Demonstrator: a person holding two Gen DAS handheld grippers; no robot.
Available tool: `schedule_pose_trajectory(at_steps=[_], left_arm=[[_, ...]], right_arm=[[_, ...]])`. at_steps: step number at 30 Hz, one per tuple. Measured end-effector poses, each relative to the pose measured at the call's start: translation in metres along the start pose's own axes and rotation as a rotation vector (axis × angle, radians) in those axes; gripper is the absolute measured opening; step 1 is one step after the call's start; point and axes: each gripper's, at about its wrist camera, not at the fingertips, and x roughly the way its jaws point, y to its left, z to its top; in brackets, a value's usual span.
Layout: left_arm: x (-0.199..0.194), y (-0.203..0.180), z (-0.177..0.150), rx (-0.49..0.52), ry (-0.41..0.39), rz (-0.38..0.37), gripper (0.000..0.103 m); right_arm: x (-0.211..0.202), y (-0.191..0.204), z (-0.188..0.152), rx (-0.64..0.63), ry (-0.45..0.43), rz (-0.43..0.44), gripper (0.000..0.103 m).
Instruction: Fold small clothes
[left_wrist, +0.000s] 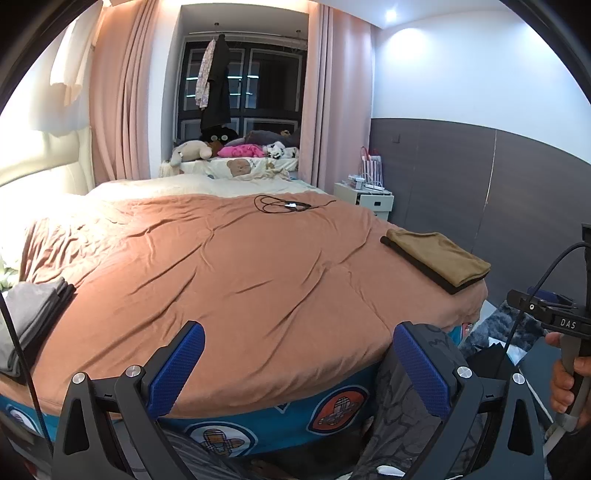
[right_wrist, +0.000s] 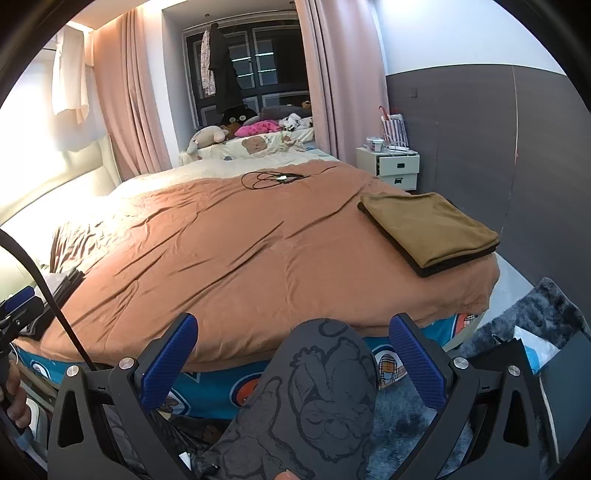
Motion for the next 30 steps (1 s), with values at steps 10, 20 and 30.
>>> schedule_pose_trajectory(at_steps=[10,20,30], left_arm=[[-0.0054,0.0069,-0.0008,-0.016,-0.005,0.005,0.103],[-0.0064,0.009,-0.0008,-0.018,-0.003,0.002,0.103],[-0.0084,0.0081,-0.0013,-0.02,-0.003,-0.001,0.103]], right_arm=[[-0.0007,-0.0032,-0.0001,0.001,0.001,0.005,0.103],[-0.0025,-0.0009,0.0021,-0.016,-0.005,0.0,0.103],[-0.0008,-0.0051,0.0025,-0.019,-0.003,0.0,0.103]])
